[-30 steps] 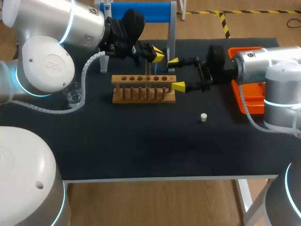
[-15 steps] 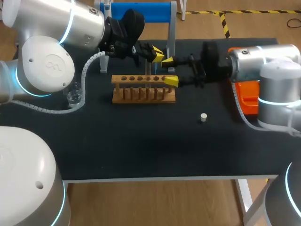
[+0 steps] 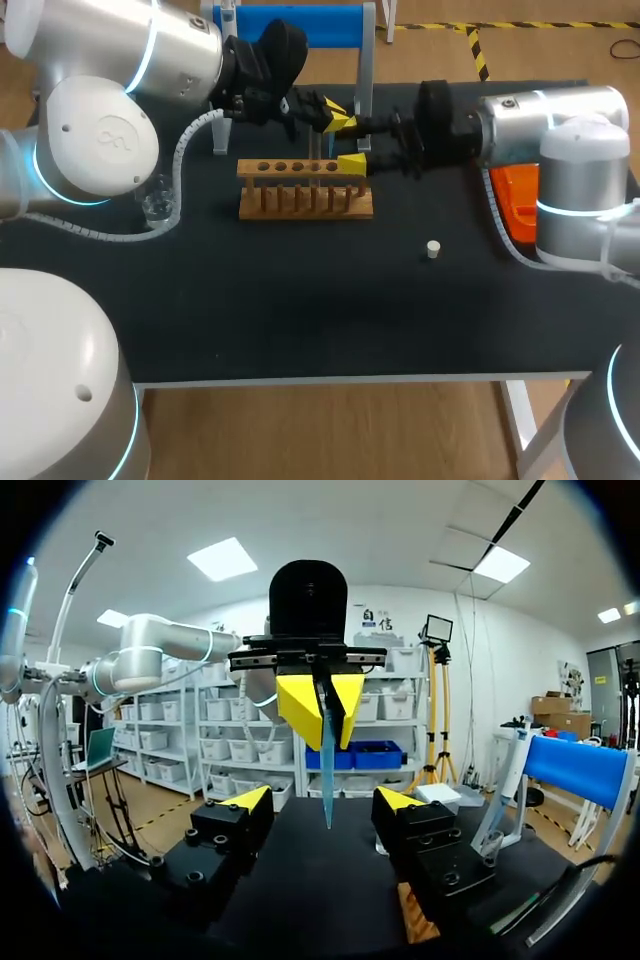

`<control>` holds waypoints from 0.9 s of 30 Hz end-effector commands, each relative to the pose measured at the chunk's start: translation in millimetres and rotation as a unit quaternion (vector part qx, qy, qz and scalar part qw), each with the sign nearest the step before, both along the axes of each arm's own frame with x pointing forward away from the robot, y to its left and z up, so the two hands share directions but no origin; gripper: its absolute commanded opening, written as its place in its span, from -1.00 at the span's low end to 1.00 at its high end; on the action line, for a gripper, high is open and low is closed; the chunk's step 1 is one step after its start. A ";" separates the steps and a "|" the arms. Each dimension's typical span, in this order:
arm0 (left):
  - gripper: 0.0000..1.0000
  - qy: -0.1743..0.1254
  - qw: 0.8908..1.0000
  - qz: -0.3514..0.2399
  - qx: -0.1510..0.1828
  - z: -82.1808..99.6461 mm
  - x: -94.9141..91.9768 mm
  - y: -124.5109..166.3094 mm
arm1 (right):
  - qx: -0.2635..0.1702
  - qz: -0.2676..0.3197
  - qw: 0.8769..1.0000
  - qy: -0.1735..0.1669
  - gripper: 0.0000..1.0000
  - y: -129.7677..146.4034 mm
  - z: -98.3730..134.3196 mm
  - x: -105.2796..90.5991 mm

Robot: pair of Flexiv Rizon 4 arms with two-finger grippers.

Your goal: Invert the test tube, pick up the pipette, mount the tip to pipette, aspirate from beaker and dispense into the tube, eject the tip, return the pipette, and cap with the stopper.

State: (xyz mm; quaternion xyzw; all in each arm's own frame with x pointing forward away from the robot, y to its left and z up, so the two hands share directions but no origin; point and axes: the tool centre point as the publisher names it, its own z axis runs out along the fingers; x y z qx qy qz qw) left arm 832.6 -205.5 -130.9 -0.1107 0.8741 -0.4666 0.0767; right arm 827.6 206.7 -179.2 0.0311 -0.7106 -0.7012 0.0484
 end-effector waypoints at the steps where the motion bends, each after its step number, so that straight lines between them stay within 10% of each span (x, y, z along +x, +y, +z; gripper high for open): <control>1: -1.00 0.001 1.000 0.000 0.002 1.0 -0.2 0.8 | -0.002 0.004 1.000 -0.001 0.25 2.3 3.0 2.1; 27: -1.00 0.001 1.000 0.000 0.002 1.0 -0.2 0.8 | 0.001 0.019 1.000 -0.002 -0.07 17.5 12.4 3.8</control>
